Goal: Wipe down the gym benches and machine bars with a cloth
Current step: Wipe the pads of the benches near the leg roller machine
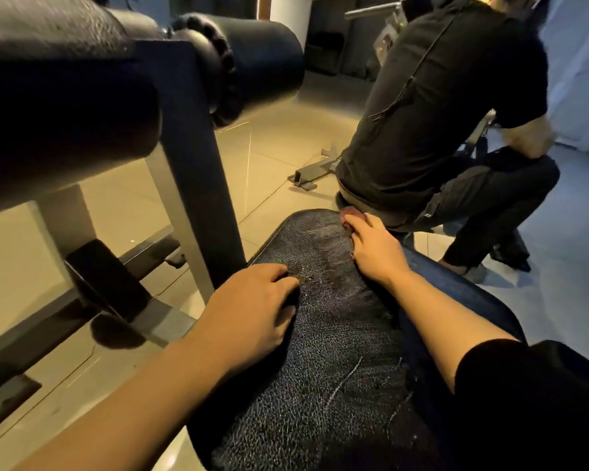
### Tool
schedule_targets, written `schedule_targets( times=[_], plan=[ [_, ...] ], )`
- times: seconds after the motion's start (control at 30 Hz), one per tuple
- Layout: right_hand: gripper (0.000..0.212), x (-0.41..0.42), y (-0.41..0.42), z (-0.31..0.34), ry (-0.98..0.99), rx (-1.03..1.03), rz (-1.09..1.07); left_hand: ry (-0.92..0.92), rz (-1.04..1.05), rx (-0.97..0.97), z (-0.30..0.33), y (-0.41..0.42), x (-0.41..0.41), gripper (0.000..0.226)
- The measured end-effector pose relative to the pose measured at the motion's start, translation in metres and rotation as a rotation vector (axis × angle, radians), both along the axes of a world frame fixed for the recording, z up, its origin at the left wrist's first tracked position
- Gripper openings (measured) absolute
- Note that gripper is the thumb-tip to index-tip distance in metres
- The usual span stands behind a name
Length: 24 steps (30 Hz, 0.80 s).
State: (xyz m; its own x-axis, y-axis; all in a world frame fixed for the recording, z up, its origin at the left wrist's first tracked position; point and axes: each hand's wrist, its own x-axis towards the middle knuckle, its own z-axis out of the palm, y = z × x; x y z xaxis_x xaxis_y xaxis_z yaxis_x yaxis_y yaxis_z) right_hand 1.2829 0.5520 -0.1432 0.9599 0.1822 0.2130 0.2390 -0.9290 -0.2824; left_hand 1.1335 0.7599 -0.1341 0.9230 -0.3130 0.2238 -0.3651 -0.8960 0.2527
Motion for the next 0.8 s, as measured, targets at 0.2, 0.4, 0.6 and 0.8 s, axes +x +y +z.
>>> schedule_targets(
  times=[0.2,0.4,0.6,0.8],
  plan=[
    [0.042,0.019,0.058,0.008,0.025,-0.04,0.118,0.045,0.04,0.016,0.004,0.021,-0.007,0.045],
    [0.043,-0.009,0.092,0.008,0.06,-0.049,0.271,0.055,0.038,0.054,0.004,0.025,-0.013,0.049],
    [0.041,-0.058,0.097,0.008,0.047,-0.018,0.391,0.038,0.052,0.077,0.008,0.015,-0.018,0.042],
    [0.042,-0.092,0.034,0.0,0.083,-0.02,0.353,0.036,0.022,0.084,0.005,0.003,-0.037,0.043]
  ],
)
